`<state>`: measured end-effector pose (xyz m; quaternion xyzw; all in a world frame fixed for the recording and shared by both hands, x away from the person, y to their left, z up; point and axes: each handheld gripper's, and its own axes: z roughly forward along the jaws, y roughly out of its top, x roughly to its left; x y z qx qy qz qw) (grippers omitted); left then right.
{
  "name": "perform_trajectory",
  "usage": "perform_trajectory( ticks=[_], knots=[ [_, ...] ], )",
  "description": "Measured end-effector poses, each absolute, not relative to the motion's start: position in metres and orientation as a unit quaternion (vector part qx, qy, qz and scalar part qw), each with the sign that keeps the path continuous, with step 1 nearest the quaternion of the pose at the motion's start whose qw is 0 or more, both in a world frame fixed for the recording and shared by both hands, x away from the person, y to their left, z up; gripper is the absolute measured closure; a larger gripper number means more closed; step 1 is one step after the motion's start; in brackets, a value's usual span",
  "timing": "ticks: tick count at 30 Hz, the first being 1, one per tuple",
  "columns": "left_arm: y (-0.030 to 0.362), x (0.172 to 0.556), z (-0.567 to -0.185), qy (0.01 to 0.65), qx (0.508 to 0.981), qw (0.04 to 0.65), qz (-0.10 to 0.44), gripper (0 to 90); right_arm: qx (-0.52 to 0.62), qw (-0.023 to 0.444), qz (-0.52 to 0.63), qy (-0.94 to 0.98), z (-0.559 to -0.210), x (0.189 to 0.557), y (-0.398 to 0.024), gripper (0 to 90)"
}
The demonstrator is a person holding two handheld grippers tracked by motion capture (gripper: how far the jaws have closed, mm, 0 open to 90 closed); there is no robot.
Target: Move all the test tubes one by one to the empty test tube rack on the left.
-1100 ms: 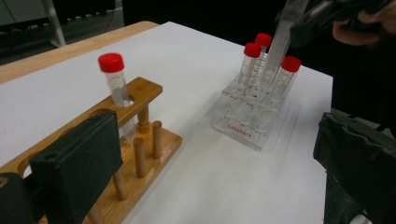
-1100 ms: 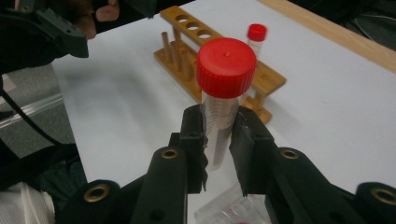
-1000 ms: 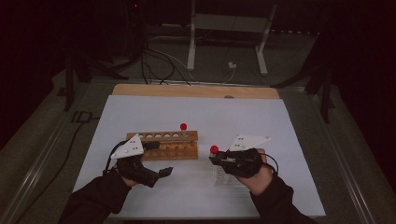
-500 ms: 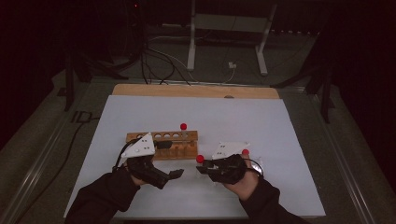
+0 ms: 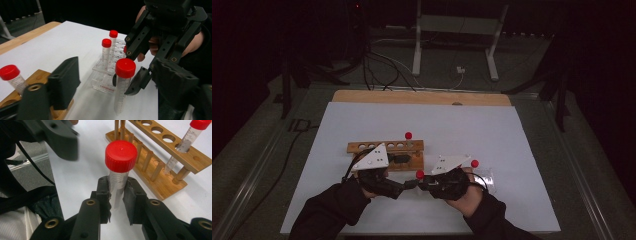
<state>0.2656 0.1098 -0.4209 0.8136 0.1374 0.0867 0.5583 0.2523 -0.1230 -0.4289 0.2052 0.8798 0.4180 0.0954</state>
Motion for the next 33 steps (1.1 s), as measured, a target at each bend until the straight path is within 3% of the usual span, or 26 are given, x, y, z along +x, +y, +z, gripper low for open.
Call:
perform_trajectory(
  ticks=[4, 18, 29, 33],
  knots=[
    [0.1063, 0.2659, -0.4222, 0.132, 0.815, 0.558, 0.084, 39.3, 0.204, 0.093, 0.417, 0.881, -0.4289, 0.252, -0.1215, 75.3],
    [0.0998, 0.2665, -0.427, 0.112, 0.826, 0.549, 0.065, 67.9, 0.201, 0.092, 0.417, 0.882, -0.428, 0.2515, -0.12, 75.2],
    [0.102, 0.2678, -0.4249, 0.107, 0.826, 0.55, 0.062, 71.6, 0.199, 0.09, 0.421, 0.88, -0.4284, 0.2513, -0.1204, 74.8],
    [0.1045, 0.2681, -0.4223, 0.11, 0.824, 0.552, 0.066, 71.7, 0.198, 0.098, 0.429, 0.876, -0.4259, 0.2495, -0.1221, 70.9]
  ],
)
